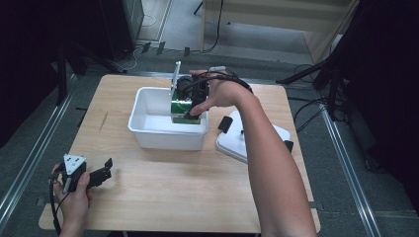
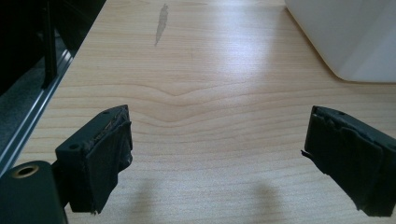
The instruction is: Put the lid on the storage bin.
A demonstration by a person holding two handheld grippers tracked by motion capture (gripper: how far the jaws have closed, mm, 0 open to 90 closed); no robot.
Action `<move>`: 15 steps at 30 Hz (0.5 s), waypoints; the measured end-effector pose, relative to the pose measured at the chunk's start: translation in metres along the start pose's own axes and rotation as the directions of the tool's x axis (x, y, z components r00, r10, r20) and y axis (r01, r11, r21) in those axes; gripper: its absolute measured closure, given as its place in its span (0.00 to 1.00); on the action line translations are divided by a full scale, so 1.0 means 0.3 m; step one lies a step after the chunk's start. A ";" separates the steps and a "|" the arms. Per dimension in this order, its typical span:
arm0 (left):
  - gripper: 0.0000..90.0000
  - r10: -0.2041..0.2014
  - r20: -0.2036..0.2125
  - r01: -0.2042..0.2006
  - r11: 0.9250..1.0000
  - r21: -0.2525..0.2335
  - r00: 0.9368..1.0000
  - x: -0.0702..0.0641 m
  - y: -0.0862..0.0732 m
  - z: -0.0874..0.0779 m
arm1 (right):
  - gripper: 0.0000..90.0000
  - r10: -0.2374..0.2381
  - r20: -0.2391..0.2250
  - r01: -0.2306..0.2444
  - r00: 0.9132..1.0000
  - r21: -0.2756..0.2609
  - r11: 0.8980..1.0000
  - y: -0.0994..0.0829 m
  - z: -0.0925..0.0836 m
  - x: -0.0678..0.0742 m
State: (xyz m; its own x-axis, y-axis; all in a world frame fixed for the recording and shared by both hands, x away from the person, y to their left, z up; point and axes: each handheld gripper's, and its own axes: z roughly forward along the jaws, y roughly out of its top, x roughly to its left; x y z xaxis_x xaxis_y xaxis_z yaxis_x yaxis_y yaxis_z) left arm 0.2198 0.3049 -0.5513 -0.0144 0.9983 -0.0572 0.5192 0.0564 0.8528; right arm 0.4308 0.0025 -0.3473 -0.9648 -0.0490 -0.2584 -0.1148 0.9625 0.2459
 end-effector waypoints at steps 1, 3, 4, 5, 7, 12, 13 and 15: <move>0.09 0.000 0.000 0.000 1.000 -0.001 1.000 0.000 0.000 0.000 | 0.18 -0.006 -0.005 0.006 1.000 -0.003 1.000 0.001 0.010 -0.001; 0.09 -0.001 0.000 0.001 1.000 -0.003 1.000 0.000 0.000 0.001 | 0.18 -0.008 -0.005 0.008 1.000 0.005 1.000 0.000 0.029 0.001; 0.09 -0.002 0.000 0.002 1.000 -0.003 1.000 0.000 0.000 0.001 | 0.18 -0.004 -0.007 0.004 1.000 0.008 1.000 -0.001 0.039 0.003; 0.09 -0.002 0.000 0.002 1.000 -0.003 1.000 0.000 0.000 0.001 | 0.18 -0.009 -0.010 0.009 1.000 0.005 1.000 0.000 0.050 0.004; 0.09 -0.003 0.001 0.003 1.000 -0.003 1.000 0.000 0.000 0.001 | 0.18 -0.018 -0.015 0.018 1.000 0.003 1.000 0.000 0.068 0.006; 0.09 -0.002 0.002 0.002 1.000 0.000 1.000 0.002 0.000 0.000 | 0.18 -0.005 -0.017 0.005 1.000 0.004 1.000 -0.002 0.105 0.004; 0.09 -0.002 0.002 0.002 1.000 0.000 1.000 0.002 0.000 0.000 | 0.18 -0.010 -0.013 0.010 1.000 -0.001 1.000 -0.003 0.113 0.001; 0.09 -0.001 0.003 0.001 1.000 0.001 1.000 0.002 0.000 0.000 | 0.18 -0.008 -0.016 0.008 1.000 -0.004 1.000 -0.007 0.128 0.000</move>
State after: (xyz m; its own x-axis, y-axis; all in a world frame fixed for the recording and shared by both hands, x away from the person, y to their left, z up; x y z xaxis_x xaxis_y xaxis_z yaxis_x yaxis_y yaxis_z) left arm 0.2198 0.3056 -0.5512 -0.0129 0.9981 -0.0595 0.5201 0.0575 0.8522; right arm 0.4400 0.0108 -0.3838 -0.9676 -0.0610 -0.2450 -0.1232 0.9611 0.2473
